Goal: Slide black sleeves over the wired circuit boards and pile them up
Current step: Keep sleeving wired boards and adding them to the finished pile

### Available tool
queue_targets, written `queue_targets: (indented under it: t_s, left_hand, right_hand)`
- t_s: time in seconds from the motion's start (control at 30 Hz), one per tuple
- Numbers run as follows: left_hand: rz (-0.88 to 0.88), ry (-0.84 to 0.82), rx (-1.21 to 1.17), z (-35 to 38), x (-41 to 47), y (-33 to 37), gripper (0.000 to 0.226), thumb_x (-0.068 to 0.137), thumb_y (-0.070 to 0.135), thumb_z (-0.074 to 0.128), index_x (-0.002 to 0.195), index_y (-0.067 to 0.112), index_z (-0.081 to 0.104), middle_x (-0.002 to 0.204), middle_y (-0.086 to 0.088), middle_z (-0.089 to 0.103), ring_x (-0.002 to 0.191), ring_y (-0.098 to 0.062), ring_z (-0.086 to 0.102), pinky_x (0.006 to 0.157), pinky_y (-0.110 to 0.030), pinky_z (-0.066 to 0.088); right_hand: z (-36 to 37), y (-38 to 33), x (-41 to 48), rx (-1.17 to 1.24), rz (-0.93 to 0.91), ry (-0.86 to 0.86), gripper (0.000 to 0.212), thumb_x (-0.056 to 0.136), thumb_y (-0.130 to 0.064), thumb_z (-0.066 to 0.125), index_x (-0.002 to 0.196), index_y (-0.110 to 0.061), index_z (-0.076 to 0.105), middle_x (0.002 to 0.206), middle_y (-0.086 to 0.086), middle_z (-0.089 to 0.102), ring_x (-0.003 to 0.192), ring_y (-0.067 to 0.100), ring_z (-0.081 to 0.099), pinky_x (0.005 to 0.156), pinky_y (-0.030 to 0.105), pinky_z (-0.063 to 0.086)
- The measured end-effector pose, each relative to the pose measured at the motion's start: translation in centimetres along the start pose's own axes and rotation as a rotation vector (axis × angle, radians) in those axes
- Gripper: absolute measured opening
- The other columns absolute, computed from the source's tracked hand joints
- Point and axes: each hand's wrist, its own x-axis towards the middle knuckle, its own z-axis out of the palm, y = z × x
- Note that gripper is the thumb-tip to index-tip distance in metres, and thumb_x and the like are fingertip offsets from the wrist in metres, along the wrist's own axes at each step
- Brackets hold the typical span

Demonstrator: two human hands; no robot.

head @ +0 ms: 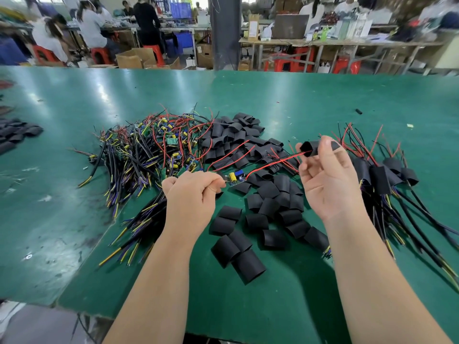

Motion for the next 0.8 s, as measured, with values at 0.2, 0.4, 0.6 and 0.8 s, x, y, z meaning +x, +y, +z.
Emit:
queue_targets:
  t_s: [0.2,0.4,0.6,0.8]
  left_hand:
    - [0.006,-0.01,-0.05,0.1,0.0,0.5,0.02,0.093,0.022,0.056,0.078,0.03,0.069,0.07,0.011,0.068,0.073,-0.013,0.058,0.073,-0.03,0.019]
    - [0.01,-0.006,-0.116,0.1,-0.1,1.0,0.021,0.092,0.029,0.052,0.079,0.029,0.068,0.069,0.014,0.065,0.074,-0.01,0.059,0.073,-0.028,0.018]
    - [0.001,-0.007,-0.156,0.1,-0.1,1.1,0.02,0.091,0.03,0.052,0.079,0.031,0.068,0.067,0.02,0.062,0.074,-0.002,0.056,0.083,-0.021,0.021]
    - [0.027,-0.033,-0.138,0.1,-0.1,1.4,0.021,0.091,0.024,0.054,0.076,0.028,0.068,0.071,0.014,0.066,0.072,-0.011,0.058,0.077,-0.031,0.022]
  right_hand:
    - [1.2,2.2,-0.9,-0.228,0.126,-0.082,0.039,0.075,-0.004,0.07,0.106,-0.019,0.052,0.07,0.005,0.057,0.052,0.011,0.052,0.051,0.02,0.039]
    - [1.5,3.8,-1.3,-0.166,0.271,-0.215,0.035,0.066,-0.008,0.07,0.094,-0.019,0.051,0.086,0.006,0.073,0.058,0.014,0.062,0.054,0.018,0.048]
    - [1.0,3.6,-1.1,-0.145,0.248,-0.309,0.026,0.074,-0.011,0.066,0.096,-0.016,0.051,0.092,0.007,0.074,0.06,0.015,0.064,0.06,0.019,0.051]
    - [1.2,4.0,-1.6,-0.295,0.169,-0.347,0.03,0.069,-0.015,0.069,0.093,-0.013,0.05,0.073,0.002,0.072,0.057,0.015,0.066,0.055,0.019,0.049]
